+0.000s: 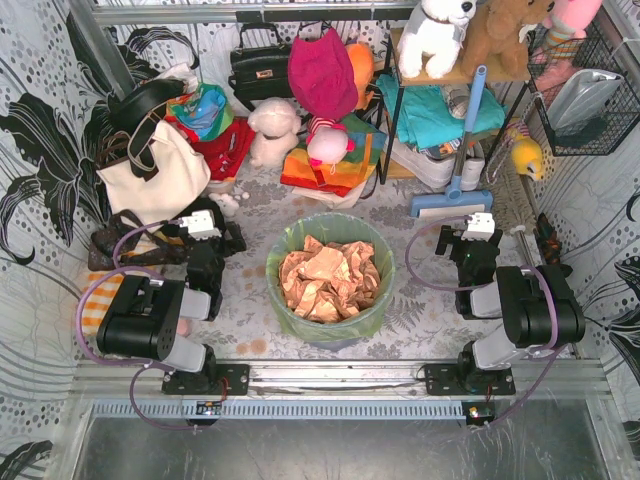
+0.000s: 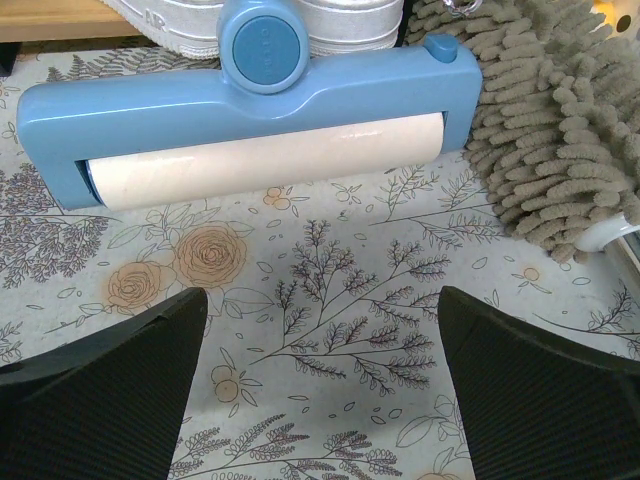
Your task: Tie the trash bag
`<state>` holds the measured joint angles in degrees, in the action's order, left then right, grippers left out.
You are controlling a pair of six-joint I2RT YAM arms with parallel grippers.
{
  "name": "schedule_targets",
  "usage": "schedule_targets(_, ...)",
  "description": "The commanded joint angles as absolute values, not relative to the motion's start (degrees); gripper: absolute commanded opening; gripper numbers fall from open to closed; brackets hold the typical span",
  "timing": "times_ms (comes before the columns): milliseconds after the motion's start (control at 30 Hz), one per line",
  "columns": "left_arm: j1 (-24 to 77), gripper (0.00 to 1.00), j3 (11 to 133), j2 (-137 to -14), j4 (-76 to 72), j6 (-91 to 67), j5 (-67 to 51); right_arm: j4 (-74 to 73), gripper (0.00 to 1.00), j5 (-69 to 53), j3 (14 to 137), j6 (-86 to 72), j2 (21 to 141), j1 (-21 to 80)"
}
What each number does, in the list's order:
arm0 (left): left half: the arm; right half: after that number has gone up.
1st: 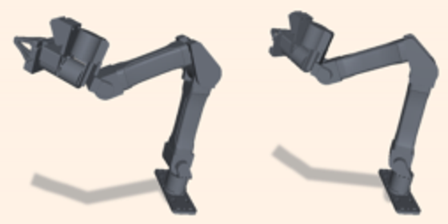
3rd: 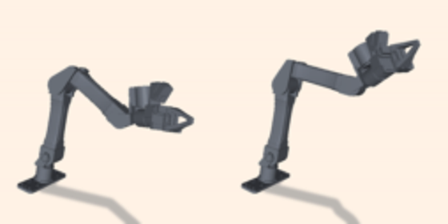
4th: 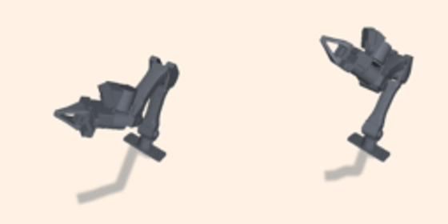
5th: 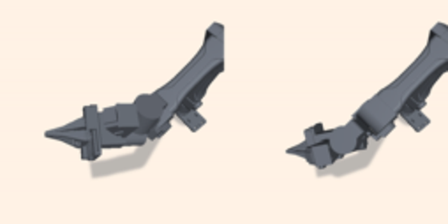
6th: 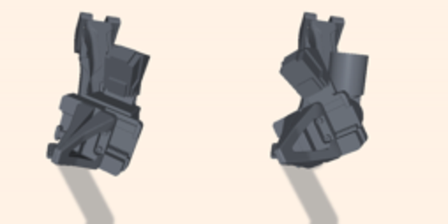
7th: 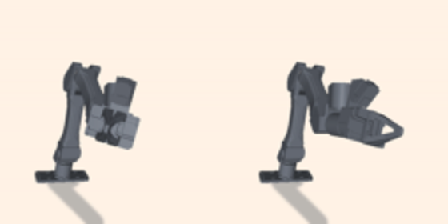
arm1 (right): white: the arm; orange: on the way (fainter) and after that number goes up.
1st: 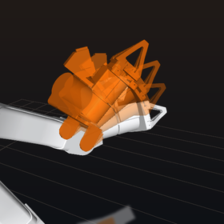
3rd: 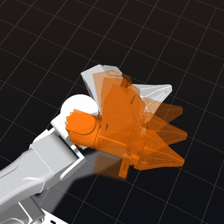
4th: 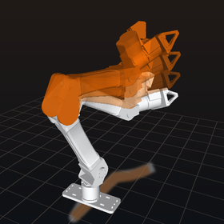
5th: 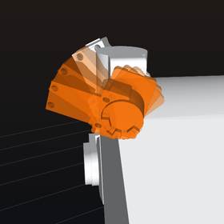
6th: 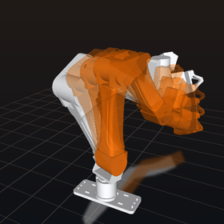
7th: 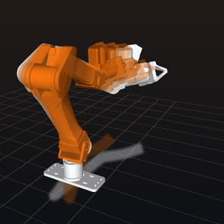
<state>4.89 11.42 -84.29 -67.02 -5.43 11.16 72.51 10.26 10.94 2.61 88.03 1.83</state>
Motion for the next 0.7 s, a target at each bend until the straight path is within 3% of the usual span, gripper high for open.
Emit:
schedule_targets(0,4.40,0.98,12.13,-84.20,-69.48,-5.28,10.64,75.03,0.97,10.55,10.98,2.03,88.13,1.58)
schedule_targets(667,4.40,0.98,12.19,-84.20,-69.35,-5.27,10.55,74.66,0.97,10.14,11.09,1.86,88.15,1.58)
